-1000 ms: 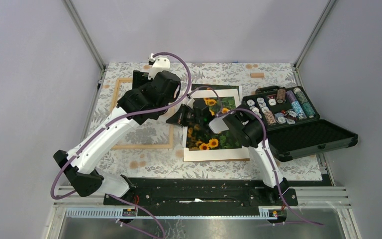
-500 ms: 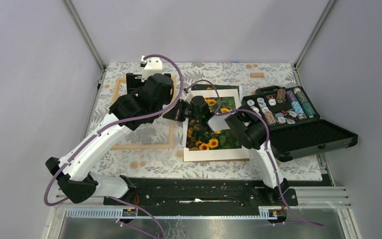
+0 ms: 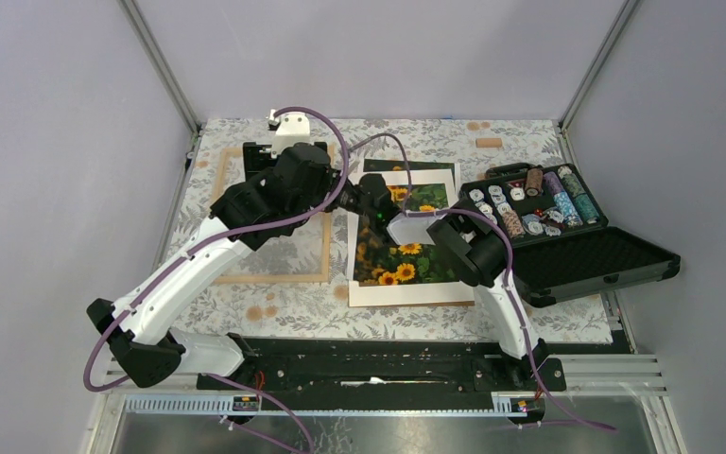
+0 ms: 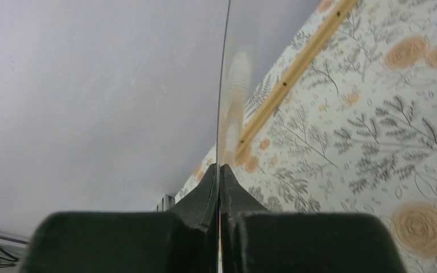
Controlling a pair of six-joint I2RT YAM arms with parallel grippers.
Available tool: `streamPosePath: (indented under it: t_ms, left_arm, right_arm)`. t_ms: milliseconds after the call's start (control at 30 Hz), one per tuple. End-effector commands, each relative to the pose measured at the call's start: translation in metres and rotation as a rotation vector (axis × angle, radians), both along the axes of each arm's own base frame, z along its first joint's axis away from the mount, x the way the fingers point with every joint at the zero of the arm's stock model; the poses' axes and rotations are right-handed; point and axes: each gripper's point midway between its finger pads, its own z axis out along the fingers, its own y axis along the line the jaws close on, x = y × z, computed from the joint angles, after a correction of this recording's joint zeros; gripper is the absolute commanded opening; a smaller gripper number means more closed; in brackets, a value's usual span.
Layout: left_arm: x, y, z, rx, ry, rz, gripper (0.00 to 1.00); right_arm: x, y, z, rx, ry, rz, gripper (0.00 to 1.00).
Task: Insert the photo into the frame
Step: Place the photo frame item in the photo frame.
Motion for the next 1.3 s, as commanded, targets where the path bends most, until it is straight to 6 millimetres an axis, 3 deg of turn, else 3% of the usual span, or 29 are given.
streamPosePath:
  t_ms: [0,567,700,800,1067,1167,1267]
  left_arm:
    - [-0.002,0.002,0.015,-0.062,-0.052,0.001,0.99]
    - [0.005,0.005,0.006,-0.004,-0.040,0.002,0.99]
    - [0.006,0.004,0.004,-0.005,-0.035,-0.003,0.99]
    - [0.007,0.003,0.004,-0.014,-0.040,-0.006,0.99]
    - [0.013,0.003,-0.004,-0.048,-0.011,-0.013,0.99]
    - [0.024,0.018,-0.014,-0.125,0.038,0.004,0.99]
    - [0.041,0.045,-0.029,-0.234,0.100,0.043,0.99]
  right_arm:
    - [0.014,0.010,0.040,0.090,-0.069,-0.036,0.00]
    - [0.029,0.029,0.005,0.081,-0.013,-0.015,0.00]
    - [0.030,0.026,-0.015,0.026,0.093,-0.040,0.00]
    - [0.031,0.016,-0.034,-0.037,0.237,-0.094,0.36]
    - [0.039,0.018,-0.059,-0.015,0.429,-0.087,0.46]
    - [0.047,0.019,-0.065,-0.053,0.435,-0.105,0.56]
    - [0.057,0.020,-0.064,-0.065,0.430,-0.105,0.58]
